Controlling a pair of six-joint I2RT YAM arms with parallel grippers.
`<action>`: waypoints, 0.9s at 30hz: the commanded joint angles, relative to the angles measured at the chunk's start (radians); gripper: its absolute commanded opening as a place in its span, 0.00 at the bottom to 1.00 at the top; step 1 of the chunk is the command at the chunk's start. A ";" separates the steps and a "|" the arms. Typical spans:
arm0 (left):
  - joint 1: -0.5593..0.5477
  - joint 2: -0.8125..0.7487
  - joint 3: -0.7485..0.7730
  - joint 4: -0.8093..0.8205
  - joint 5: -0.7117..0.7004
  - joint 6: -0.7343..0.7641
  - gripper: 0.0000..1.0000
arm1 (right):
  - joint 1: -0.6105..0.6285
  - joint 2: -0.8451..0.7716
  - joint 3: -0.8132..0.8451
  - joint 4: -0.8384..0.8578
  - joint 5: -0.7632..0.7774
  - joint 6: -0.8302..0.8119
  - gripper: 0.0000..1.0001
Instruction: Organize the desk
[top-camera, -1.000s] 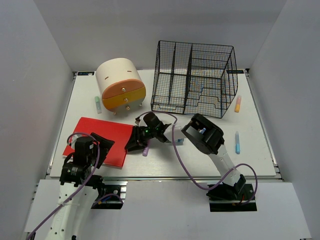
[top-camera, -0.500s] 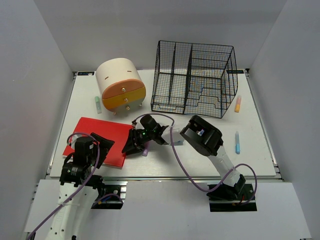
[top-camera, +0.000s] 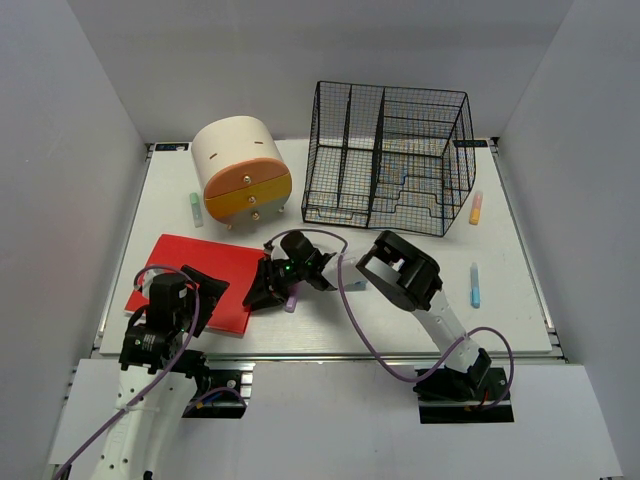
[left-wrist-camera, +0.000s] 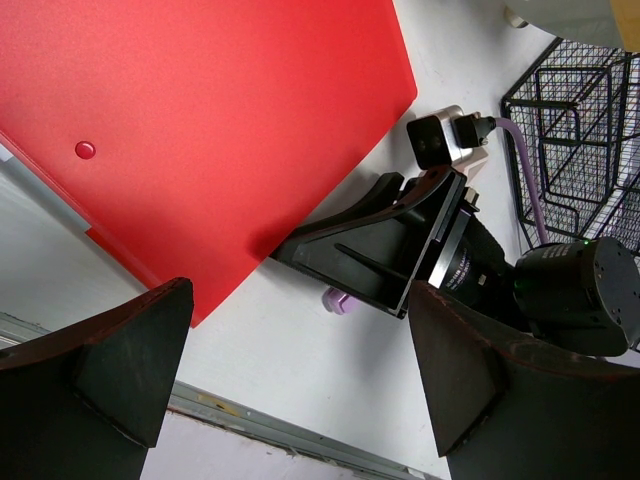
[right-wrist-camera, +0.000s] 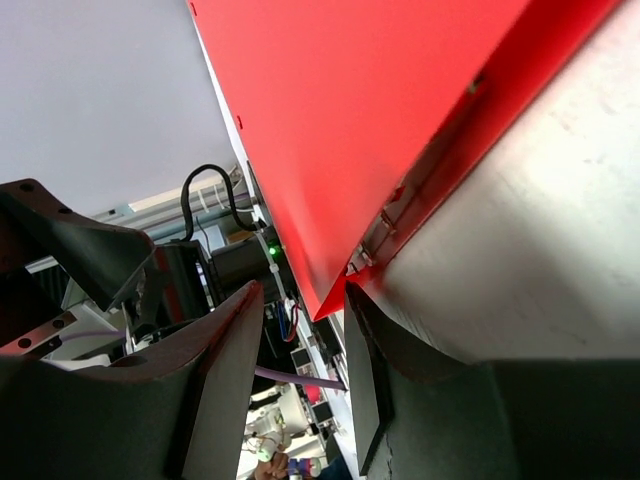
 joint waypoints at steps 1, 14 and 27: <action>0.008 -0.008 -0.007 -0.005 0.001 -0.006 0.98 | 0.004 0.009 0.039 0.041 -0.001 -0.011 0.44; 0.008 -0.011 -0.007 -0.003 0.001 -0.008 0.98 | 0.010 0.015 0.057 0.057 0.003 -0.012 0.44; 0.008 -0.014 -0.008 -0.006 0.001 -0.008 0.98 | 0.010 0.009 0.042 0.114 0.024 -0.021 0.43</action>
